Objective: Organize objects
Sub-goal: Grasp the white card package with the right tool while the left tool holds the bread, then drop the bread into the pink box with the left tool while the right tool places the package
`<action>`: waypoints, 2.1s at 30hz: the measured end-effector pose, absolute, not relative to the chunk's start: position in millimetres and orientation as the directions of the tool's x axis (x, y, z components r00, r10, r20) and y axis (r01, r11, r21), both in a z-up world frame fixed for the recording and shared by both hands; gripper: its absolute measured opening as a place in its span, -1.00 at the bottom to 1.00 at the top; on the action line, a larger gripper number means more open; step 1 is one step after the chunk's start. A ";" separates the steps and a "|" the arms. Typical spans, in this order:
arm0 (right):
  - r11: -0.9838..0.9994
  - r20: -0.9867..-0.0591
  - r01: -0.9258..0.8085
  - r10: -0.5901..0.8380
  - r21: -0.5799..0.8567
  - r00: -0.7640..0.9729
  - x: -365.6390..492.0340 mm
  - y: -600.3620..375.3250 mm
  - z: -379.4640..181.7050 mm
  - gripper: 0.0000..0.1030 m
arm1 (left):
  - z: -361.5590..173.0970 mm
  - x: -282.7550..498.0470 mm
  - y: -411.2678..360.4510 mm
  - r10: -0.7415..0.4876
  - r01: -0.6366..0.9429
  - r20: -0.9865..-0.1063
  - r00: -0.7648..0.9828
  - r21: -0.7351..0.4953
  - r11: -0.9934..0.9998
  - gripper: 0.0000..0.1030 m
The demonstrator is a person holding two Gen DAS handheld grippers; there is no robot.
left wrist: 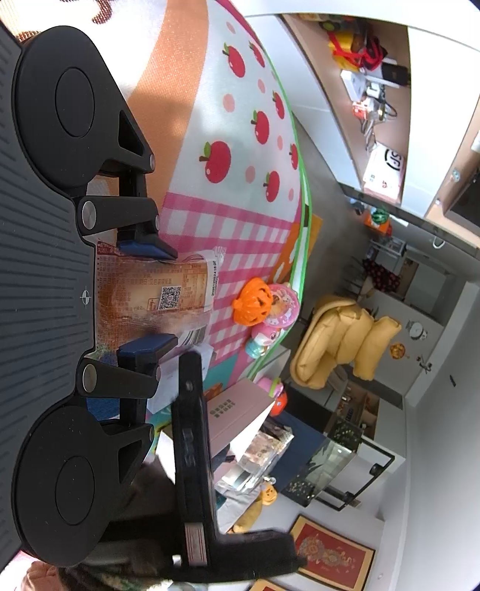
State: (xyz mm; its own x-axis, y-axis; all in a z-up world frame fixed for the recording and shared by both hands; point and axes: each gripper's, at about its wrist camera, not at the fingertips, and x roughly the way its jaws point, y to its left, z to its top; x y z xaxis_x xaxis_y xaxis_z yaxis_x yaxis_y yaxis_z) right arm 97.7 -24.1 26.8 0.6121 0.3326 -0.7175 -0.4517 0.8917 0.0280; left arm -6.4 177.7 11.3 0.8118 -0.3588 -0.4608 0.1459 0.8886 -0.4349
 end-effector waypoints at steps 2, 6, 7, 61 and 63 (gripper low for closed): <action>0.886 -0.726 -0.461 0.288 -0.044 0.624 95.5 -13.3 24.1 0.31 | 11.2 -5.8 177.9 -0.358 0.145 -0.461 0.812 -0.435 0.888 -0.08; 0.833 -0.743 -0.544 0.303 -0.098 0.597 76.6 -6.0 22.3 -0.03 | 10.7 -5.9 176.8 -0.352 0.142 -0.464 0.813 -0.429 0.892 -0.08; 0.825 -0.742 -0.555 0.302 -0.111 0.598 71.2 -7.4 23.4 -0.04 | 10.8 -6.2 176.3 -0.350 0.141 -0.465 0.813 -0.426 0.893 -0.08; 0.992 -0.371 -0.098 0.123 0.084 0.921 105.2 -229.4 142.0 0.41 | 44.5 46.6 38.2 -0.437 0.408 -0.527 0.729 -0.178 0.895 -0.11; 0.985 -0.399 -0.120 0.160 0.122 0.903 96.8 -232.5 125.2 0.46 | 41.3 41.7 40.0 -0.450 0.447 -0.538 0.713 -0.146 0.882 -0.11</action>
State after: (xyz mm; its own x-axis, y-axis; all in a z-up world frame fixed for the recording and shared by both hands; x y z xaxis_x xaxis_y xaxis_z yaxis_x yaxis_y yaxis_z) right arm 96.8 -232.5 125.2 0.9028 0.1598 -0.3993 -0.1204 0.9852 0.1219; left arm 41.7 40.0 41.3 0.7126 -0.4501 -0.5382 0.4474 0.8824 -0.1456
